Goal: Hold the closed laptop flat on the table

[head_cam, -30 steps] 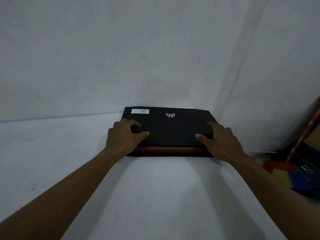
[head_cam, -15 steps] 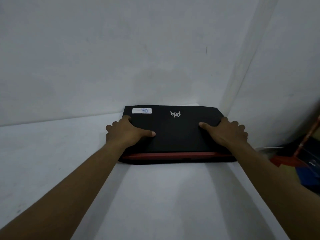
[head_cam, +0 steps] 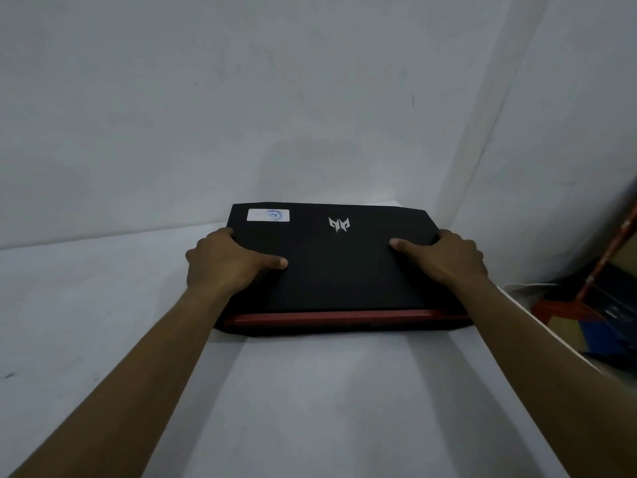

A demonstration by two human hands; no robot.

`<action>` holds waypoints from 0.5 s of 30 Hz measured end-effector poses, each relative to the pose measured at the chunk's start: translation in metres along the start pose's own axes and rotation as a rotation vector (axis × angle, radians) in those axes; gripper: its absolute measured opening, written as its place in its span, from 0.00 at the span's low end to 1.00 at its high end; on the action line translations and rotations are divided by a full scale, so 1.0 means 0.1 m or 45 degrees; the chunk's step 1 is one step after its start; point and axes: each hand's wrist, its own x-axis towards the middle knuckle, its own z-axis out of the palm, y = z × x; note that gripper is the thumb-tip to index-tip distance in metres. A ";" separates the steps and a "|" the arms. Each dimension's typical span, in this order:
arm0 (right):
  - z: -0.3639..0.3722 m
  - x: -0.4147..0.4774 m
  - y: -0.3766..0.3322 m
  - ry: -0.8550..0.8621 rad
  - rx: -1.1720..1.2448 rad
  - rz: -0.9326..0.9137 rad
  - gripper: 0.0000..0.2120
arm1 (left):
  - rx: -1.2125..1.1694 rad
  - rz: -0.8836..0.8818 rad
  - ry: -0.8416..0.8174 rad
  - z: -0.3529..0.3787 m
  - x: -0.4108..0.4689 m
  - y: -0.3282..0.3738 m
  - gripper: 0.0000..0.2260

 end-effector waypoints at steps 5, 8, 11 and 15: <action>-0.01 -0.49 -0.15 -0.022 0.079 -0.087 0.58 | -0.012 0.010 0.062 -0.54 -0.35 -0.20 0.38; 0.02 -0.87 -0.25 -0.062 0.079 -0.142 0.59 | -0.032 -0.001 0.107 -0.88 -0.61 -0.41 0.38; 0.06 -1.21 -0.36 -0.104 0.079 -0.186 0.59 | -0.041 -0.015 0.150 -1.18 -0.85 -0.63 0.37; 0.18 -1.62 -0.53 -0.177 0.071 -0.242 0.58 | -0.043 -0.040 0.205 -1.56 -1.18 -0.91 0.32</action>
